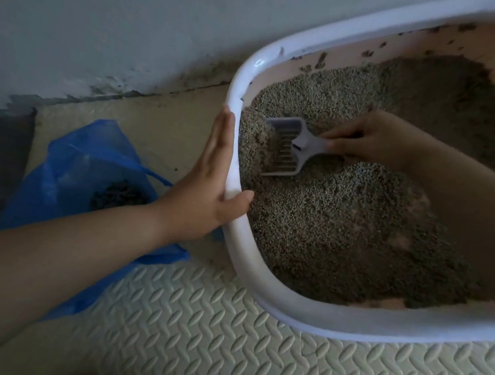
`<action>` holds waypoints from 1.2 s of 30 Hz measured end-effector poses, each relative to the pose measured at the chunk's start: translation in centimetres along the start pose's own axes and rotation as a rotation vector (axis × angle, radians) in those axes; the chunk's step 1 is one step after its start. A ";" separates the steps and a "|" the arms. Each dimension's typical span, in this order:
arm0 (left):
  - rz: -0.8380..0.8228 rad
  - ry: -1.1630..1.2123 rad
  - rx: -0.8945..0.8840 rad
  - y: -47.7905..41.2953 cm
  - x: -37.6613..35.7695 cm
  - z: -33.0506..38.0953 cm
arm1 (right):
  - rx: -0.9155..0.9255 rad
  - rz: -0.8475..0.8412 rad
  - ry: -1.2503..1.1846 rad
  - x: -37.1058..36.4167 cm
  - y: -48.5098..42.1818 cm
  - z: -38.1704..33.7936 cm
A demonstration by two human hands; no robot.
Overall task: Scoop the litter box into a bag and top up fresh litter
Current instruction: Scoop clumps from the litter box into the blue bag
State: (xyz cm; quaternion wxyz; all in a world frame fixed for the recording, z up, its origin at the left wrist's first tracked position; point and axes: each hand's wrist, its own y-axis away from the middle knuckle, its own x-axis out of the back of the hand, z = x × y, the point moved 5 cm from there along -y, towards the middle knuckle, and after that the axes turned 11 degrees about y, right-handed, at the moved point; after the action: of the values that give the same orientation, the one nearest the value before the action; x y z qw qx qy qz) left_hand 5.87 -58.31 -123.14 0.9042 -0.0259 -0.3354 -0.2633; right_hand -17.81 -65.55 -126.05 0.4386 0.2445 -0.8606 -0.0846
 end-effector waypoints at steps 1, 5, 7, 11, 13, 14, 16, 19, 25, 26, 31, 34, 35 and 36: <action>-0.004 -0.012 0.001 0.0 0.0 -0.1 | -0.014 0.009 -0.070 -0.6 0.1 0.5; -0.008 -0.041 0.006 -0.1 0.1 0.0 | -0.016 0.007 -0.174 -1.3 0.9 1.0; -0.019 -0.034 0.030 -0.1 0.1 0.1 | -0.038 0.021 -0.255 -1.5 1.7 1.0; -0.023 -0.048 0.034 0.0 0.2 0.3 | -0.086 0.092 -0.327 -1.5 3.6 1.3; -0.022 -0.058 0.032 -0.1 0.2 0.3 | -0.100 0.131 -0.372 -1.0 5.2 1.5; -0.026 -0.057 0.037 -0.1 0.2 0.3 | -0.109 0.155 -0.395 -0.7 6.2 1.6; -0.031 -0.054 0.041 0.0 0.1 0.3 | -0.118 0.192 -0.412 0.1 8.4 1.4; -0.041 -0.061 0.070 0.0 0.1 0.4 | -0.151 0.226 -0.406 1.1 11.5 1.1; -0.065 -0.070 0.093 0.1 0.0 0.8 | -0.163 0.276 -0.406 2.1 15.1 0.3; -0.063 -0.072 0.096 0.1 0.0 0.8 | -0.154 0.284 -0.387 2.3 15.5 0.0; -0.036 -0.078 0.099 0.4 0.1 1.0 | -0.140 0.302 -0.268 3.3 17.3 -0.3; -0.020 -0.062 0.096 0.5 0.2 1.0 | -0.149 0.233 -0.116 4.0 17.6 -0.4; -0.014 -0.055 0.098 0.5 0.2 1.1 | -0.154 0.212 -0.087 4.2 17.5 -0.4; -0.009 -0.053 0.097 0.6 0.2 1.1 | -0.159 0.192 -0.066 4.4 17.2 -0.5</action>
State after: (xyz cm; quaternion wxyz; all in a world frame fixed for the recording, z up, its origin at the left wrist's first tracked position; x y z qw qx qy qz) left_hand 5.63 -57.60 -122.06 0.8939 0.0126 -0.3718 -0.2499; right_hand -25.59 -52.78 -116.43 0.4340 0.1226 -0.8847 -0.1182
